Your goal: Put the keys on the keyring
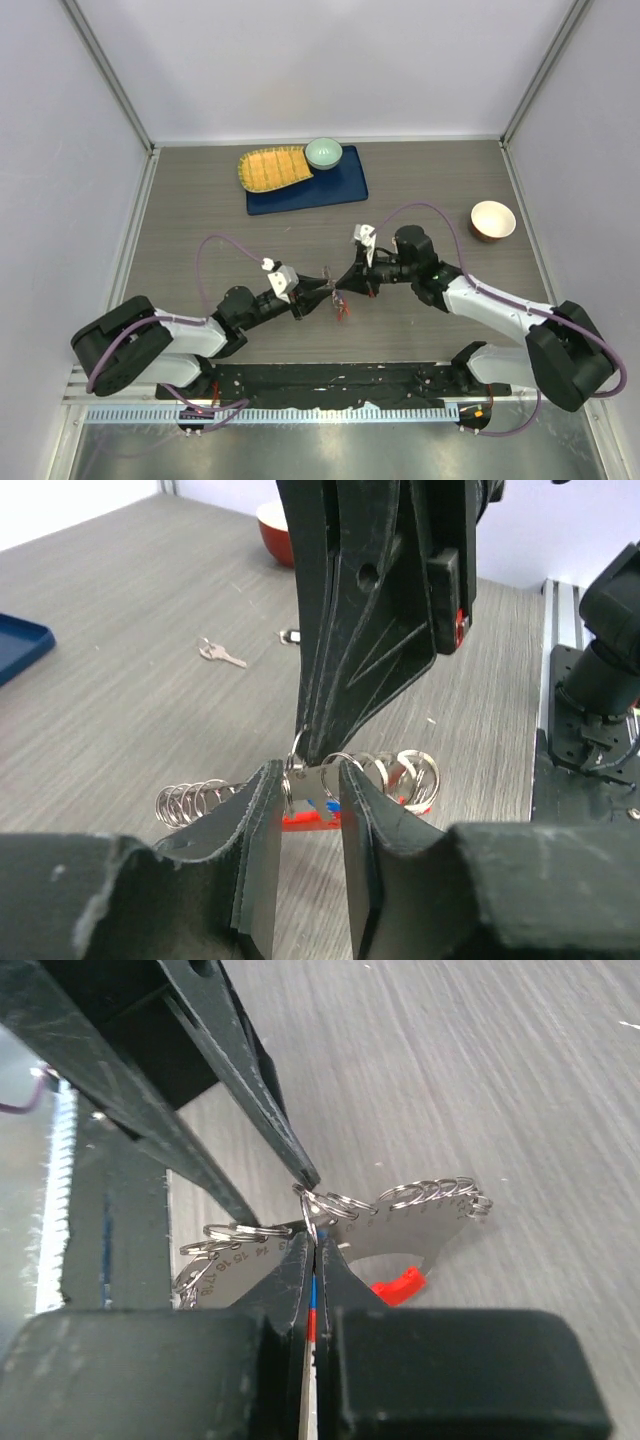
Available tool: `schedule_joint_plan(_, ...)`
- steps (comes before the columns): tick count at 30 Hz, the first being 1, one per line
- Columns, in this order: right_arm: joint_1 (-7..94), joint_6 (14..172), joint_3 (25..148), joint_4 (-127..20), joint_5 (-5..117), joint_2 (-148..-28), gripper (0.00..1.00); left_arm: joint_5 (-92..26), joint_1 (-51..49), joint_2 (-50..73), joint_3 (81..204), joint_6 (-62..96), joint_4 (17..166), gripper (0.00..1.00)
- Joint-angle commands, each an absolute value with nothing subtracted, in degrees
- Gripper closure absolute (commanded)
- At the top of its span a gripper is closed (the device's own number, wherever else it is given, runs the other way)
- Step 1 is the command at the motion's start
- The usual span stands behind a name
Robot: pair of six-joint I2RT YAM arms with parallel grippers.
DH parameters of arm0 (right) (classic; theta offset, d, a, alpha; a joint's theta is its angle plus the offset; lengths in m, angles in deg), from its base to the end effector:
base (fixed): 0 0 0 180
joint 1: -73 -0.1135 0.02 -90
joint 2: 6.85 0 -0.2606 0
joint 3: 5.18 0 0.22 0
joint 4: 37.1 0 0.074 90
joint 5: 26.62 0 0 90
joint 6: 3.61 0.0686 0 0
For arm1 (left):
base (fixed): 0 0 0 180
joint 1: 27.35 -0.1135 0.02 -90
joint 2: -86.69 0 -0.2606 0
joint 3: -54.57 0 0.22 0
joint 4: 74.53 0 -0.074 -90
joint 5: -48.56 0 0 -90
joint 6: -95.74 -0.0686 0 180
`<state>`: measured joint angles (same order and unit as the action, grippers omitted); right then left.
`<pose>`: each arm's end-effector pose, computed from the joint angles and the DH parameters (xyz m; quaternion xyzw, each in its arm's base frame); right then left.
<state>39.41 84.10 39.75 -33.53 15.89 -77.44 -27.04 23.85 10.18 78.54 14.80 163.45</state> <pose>0.1746 0.1767 0.2188 -0.4478 0.6531 0.4595 0.4022 0.1326 -0.1921 0.2056 0.3265 0.5895 -0.4414 0.5925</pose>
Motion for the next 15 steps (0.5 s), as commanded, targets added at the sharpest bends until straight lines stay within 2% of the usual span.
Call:
schedule_joint_plan(1,33.4,70.1,49.3,-54.4,32.3,-75.3,0.99,-27.5,24.1,15.6,78.2,11.0,162.3,0.66)
schedule_joint_plan(6,26.6,63.8,56.7,-69.3,47.9,-78.7,0.99,-30.1,24.1,22.4,76.4,7.5,155.3,0.61)
schedule_joint_plan(9,24.1,60.7,59.7,-73.9,51.9,-79.7,0.99,-31.6,24.1,25.6,75.7,6.0,150.7,0.60)
schedule_joint_plan(15,23.4,56.1,62.1,-76.7,50.1,-79.8,0.99,-31.9,24.1,28.8,74.7,3.0,144.7,0.60)
